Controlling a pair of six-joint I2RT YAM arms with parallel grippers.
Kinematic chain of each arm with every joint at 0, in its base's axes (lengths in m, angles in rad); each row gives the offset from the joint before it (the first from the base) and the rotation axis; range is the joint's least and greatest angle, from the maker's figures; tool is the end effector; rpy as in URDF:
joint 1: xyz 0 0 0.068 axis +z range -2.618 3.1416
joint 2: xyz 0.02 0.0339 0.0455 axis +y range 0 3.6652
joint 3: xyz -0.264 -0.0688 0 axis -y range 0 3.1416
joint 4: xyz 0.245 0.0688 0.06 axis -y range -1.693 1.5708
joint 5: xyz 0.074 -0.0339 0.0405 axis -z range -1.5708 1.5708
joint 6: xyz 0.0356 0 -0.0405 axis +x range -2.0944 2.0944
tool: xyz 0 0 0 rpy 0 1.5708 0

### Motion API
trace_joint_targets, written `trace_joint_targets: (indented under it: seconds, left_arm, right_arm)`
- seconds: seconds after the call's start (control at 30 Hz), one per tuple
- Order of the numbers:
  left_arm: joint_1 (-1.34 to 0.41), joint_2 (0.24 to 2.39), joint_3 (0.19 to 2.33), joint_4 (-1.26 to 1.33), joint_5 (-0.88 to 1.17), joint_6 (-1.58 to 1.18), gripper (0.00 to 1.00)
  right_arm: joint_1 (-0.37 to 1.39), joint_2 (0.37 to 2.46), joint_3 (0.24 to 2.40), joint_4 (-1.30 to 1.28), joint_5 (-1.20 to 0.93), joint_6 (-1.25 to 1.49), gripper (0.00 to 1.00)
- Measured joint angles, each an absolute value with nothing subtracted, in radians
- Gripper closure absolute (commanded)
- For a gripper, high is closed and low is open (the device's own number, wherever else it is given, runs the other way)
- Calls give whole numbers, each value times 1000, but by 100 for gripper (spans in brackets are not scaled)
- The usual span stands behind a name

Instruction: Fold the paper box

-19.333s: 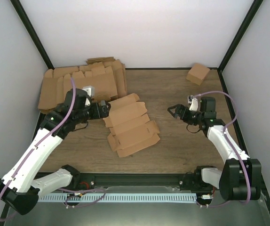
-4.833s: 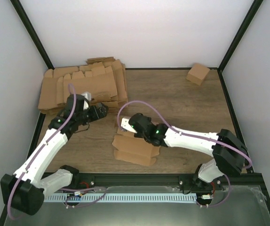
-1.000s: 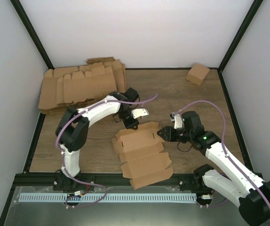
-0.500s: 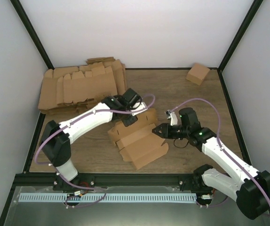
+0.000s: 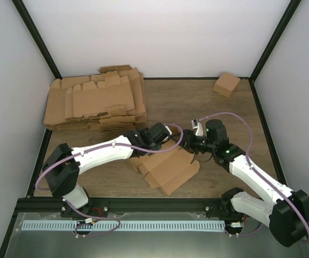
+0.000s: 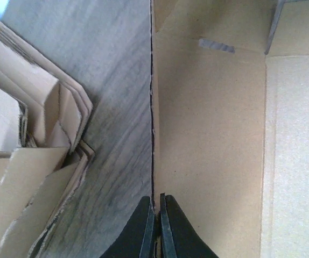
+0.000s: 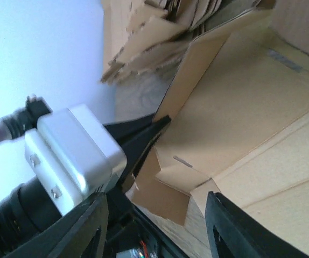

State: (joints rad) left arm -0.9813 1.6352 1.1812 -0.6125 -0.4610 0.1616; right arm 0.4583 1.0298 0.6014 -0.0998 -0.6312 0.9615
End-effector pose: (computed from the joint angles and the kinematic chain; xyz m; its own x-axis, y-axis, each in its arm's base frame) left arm 0.1992 -0.2694 0.2307 -0.3798 0.8271 -0.4142 0.6951 0.5507 0.4621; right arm 0.1885 0.1164 0.2408 -0.9264 0.2812 -0.2504 -0.0954 0.4681 0.8785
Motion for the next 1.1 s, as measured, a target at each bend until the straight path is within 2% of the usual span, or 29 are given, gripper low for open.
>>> trace_joint_targets:
  seconds: [0.17,0.47,0.57,0.77,1.1]
  left_arm:
    - [-1017,1600,1156,-554,-514,157,96]
    - [-1057,1598,1110,-492,-591,161,96]
    - [-1070,1598,1098,-476,-609,161,96]
    - [-1095,1597,1090,-456,-636,162,96]
    - [-1118,1598,1090,-449,-675,161,96]
  right_arm:
    - [458,961,572,-89,-502,1124,48]
    - [458,1048,593,-69,-432,1319,36]
    - [458,1087,616,-59,-430,1362,35]
    - [458,1144,654,-33,-430,1424,45]
    - [458,1257,714,10,-427,1446,55]
